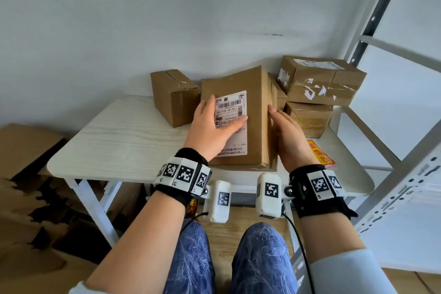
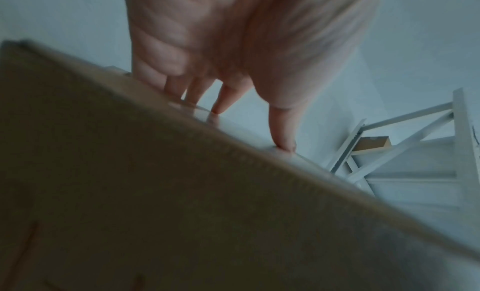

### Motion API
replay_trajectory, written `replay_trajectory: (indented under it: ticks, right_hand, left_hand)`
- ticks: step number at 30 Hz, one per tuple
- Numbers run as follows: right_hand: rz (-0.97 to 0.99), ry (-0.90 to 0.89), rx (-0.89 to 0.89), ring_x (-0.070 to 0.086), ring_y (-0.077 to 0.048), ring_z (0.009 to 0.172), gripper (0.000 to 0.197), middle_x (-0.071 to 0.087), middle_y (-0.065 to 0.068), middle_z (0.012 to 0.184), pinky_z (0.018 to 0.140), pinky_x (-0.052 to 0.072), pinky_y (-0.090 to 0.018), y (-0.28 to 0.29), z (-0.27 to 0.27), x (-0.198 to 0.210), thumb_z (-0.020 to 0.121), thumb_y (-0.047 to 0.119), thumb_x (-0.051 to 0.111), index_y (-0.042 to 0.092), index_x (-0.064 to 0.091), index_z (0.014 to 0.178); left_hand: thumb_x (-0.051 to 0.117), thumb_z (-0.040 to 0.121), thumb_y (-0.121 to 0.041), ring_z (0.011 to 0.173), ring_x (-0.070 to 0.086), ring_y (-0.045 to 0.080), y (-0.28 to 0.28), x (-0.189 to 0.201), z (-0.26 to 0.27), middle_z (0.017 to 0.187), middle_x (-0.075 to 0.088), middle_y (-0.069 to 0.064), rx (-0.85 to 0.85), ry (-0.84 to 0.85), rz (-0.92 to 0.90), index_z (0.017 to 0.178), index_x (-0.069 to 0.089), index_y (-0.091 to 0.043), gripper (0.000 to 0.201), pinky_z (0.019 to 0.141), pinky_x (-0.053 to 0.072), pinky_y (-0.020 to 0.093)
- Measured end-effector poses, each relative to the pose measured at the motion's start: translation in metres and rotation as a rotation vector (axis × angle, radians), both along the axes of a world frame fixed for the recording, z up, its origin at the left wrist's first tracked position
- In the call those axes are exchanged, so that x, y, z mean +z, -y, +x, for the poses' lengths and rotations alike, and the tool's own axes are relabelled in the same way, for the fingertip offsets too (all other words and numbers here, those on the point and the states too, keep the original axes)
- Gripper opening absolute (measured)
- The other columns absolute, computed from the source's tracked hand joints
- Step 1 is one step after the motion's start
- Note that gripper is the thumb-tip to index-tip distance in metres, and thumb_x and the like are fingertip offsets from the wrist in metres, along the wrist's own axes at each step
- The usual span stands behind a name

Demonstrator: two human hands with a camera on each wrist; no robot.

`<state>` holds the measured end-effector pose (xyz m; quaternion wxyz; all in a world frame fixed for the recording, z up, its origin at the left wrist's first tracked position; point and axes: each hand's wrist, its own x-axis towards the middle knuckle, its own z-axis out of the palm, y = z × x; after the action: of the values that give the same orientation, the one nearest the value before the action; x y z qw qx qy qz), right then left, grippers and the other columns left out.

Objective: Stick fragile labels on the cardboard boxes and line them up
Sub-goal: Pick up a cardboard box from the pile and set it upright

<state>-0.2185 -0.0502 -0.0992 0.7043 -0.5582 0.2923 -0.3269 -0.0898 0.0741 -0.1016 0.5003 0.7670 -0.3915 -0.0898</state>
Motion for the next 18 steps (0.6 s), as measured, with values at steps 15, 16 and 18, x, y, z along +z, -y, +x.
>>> replay_trajectory:
  ticks: [15, 16, 18]
  right_hand:
    - [-0.254, -0.182, 0.044, 0.059, -0.028, 0.121, 0.051, 0.055, -0.011, 0.138, 0.101, 0.052, -0.046, -0.005, 0.009, 0.011, 0.093, -0.004, 0.052, 0.019, 0.052, 0.139]
    - [-0.276, -0.19, 0.026, 0.057, -0.028, 0.123, 0.05, 0.054, -0.012, 0.14, 0.102, 0.052, -0.046, -0.006, 0.013, 0.008, 0.093, -0.003, 0.052, 0.02, 0.053, 0.138]
    - [-0.282, -0.177, 0.002, 0.058, -0.028, 0.122, 0.047, 0.053, -0.012, 0.14, 0.102, 0.052, -0.045, -0.007, 0.019, 0.006, 0.094, -0.002, 0.052, 0.018, 0.054, 0.137]
  left_hand:
    - [0.028, 0.043, -0.108, 0.144, 0.035, 0.018, 0.012, -0.002, 0.007, 0.157, 0.037, -0.009, -0.138, -0.296, 0.236, 0.154, 0.025, -0.03, 0.136, 0.119, 0.025, 0.045]
    - [0.036, 0.042, -0.107, 0.14, 0.04, 0.017, 0.015, -0.005, 0.01, 0.153, 0.042, -0.009, -0.14, -0.305, 0.228, 0.153, 0.027, -0.033, 0.134, 0.117, 0.029, 0.044]
    - [0.051, 0.048, -0.1, 0.132, 0.05, 0.015, 0.017, -0.006, 0.017, 0.145, 0.051, -0.011, -0.133, -0.315, 0.203, 0.15, 0.03, -0.035, 0.123, 0.113, 0.036, 0.042]
